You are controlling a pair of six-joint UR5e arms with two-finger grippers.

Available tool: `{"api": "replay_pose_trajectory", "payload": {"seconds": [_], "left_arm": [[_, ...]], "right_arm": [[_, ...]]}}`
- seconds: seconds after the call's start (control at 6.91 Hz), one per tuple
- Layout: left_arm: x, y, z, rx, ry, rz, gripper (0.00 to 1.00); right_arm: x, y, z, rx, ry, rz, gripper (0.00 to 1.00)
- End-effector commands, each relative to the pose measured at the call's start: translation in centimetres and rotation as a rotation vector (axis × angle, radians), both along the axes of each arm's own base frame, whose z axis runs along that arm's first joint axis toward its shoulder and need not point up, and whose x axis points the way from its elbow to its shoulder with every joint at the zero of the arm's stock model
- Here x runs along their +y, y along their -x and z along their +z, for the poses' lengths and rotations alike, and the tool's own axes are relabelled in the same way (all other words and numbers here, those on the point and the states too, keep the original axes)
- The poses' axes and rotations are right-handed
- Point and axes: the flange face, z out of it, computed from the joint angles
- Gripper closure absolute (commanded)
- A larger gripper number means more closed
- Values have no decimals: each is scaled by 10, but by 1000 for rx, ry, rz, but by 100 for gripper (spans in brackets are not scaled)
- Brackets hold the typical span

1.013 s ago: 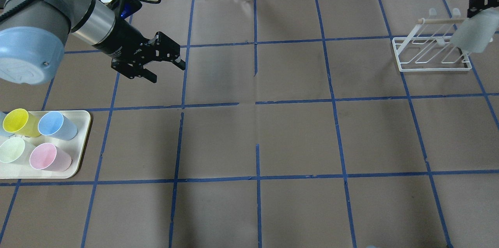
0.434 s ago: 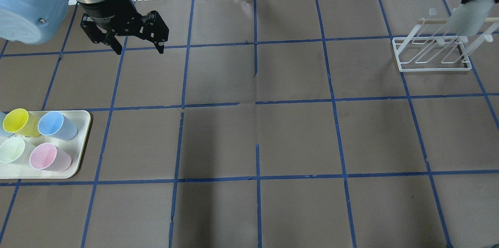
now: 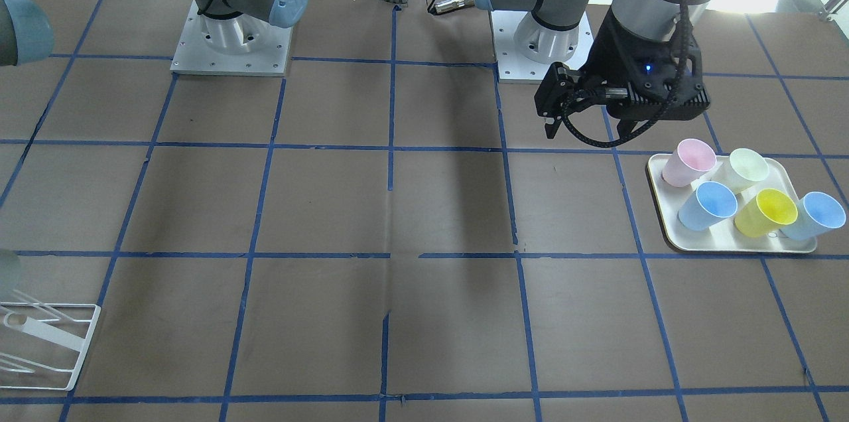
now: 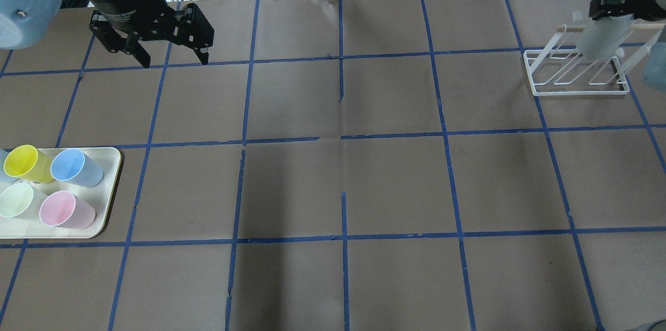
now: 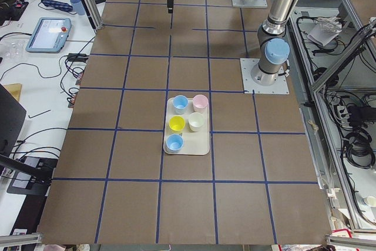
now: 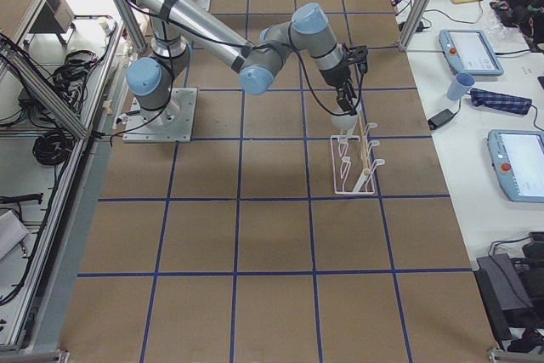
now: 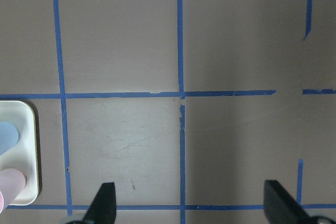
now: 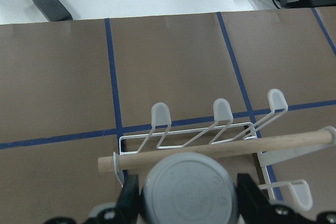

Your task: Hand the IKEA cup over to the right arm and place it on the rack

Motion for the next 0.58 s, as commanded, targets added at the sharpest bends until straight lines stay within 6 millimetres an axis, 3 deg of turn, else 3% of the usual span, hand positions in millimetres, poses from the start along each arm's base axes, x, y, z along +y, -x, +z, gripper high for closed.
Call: {"api": "replay_pose_trajectory", "payload": {"seconds": [0.0,0.14,0.29,0.43], "left_arm": [[5,-4,1,4,-5,-1,0],[4,-3,13,4,20,-2,0],[4,-2,12,27,18,-13,0],[7,-3,14,27,20,-10,0]], "right_arm": [[-2,-2,-22,-23,-17,11,100],[-2,-2,-24,-17,2,18,100],[-5,-1,-35,-17,-6,18,100],[-6,0,-31,-3,15,18,65]]}}
